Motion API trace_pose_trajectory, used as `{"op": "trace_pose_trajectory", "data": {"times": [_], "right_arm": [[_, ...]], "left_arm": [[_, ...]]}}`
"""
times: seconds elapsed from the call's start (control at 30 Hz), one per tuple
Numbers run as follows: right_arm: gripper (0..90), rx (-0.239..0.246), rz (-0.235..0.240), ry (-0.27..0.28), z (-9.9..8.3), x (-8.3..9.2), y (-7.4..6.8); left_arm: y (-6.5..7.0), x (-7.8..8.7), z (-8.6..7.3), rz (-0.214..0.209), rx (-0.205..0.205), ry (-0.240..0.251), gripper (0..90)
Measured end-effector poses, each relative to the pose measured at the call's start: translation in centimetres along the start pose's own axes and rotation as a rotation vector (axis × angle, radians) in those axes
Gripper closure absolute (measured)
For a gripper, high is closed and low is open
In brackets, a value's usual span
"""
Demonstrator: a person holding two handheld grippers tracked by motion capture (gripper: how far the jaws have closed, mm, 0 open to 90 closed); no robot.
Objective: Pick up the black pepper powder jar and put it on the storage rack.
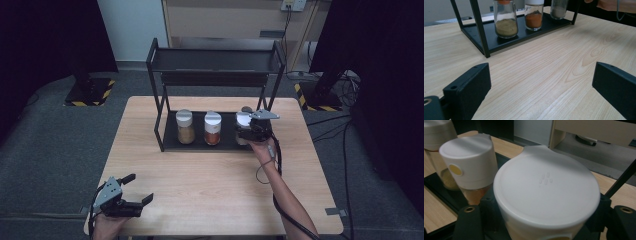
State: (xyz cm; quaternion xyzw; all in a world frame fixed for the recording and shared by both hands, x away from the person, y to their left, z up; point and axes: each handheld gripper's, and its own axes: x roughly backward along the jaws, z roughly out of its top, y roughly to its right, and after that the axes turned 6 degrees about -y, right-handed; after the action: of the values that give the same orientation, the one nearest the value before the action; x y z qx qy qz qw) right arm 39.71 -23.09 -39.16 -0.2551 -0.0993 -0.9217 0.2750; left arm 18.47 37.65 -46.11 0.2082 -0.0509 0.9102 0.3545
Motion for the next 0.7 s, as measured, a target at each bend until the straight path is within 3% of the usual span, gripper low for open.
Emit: {"op": "trace_pose_trajectory", "data": {"times": [0.47,0.7], "right_arm": [[31.0,-0.051,-0.060,0.002,-0.6,-1.5,-1.0],[31.0,-0.048,-0.081,0.000,-0.7,-2.0,-1.6]], "left_arm": [[0.0,0.0,0.0,0.000,0.000,0.000,1.0],[-0.1,0.1,0.0,-0.001,0.000,0.001,1.0]]}}
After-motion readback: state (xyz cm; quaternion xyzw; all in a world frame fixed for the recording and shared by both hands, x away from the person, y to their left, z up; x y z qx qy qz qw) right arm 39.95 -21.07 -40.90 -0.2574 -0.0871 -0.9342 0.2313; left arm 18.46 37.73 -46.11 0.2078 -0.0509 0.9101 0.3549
